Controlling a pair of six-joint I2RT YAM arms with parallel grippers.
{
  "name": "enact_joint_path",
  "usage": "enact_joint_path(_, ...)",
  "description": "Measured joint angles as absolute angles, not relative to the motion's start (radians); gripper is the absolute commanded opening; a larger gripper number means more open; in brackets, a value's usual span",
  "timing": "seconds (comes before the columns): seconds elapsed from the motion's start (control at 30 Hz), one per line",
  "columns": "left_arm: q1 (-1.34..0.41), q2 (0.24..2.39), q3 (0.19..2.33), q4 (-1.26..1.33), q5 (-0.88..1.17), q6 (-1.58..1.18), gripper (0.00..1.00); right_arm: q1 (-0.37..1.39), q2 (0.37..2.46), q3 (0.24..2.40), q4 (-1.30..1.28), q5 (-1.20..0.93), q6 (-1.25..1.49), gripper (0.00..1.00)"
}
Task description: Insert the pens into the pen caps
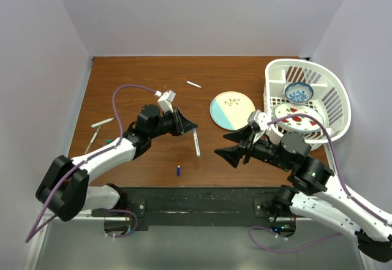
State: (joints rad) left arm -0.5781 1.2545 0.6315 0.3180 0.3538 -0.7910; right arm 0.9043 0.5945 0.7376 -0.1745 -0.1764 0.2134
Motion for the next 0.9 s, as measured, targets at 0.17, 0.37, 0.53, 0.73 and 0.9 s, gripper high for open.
enact_joint_path(0.17,-0.578,1.428,0.696,0.299,0.337,-0.775,0.00,0.904,0.602,0.736,-0.227,-0.170,0.265,0.81)
enact_joint_path(0.37,-0.578,1.591,0.783,0.195,0.272,-0.729,0.35,0.904,0.624,0.738,-0.253,-0.126,0.299,0.87)
enact_joint_path(0.53,-0.578,1.633,0.855,0.080,0.239,-0.680,0.54,0.904,0.627,0.738,-0.270,-0.094,0.315,0.88)
enact_joint_path(0.73,-0.568,1.665,1.159,-0.178,0.102,-0.517,0.59,0.904,0.613,0.738,-0.285,-0.091,0.325,0.88)
enact_joint_path(0.9,-0.502,1.805,1.530,-0.295,0.056,-0.326,0.60,0.904,0.598,0.733,-0.281,-0.091,0.329,0.88)
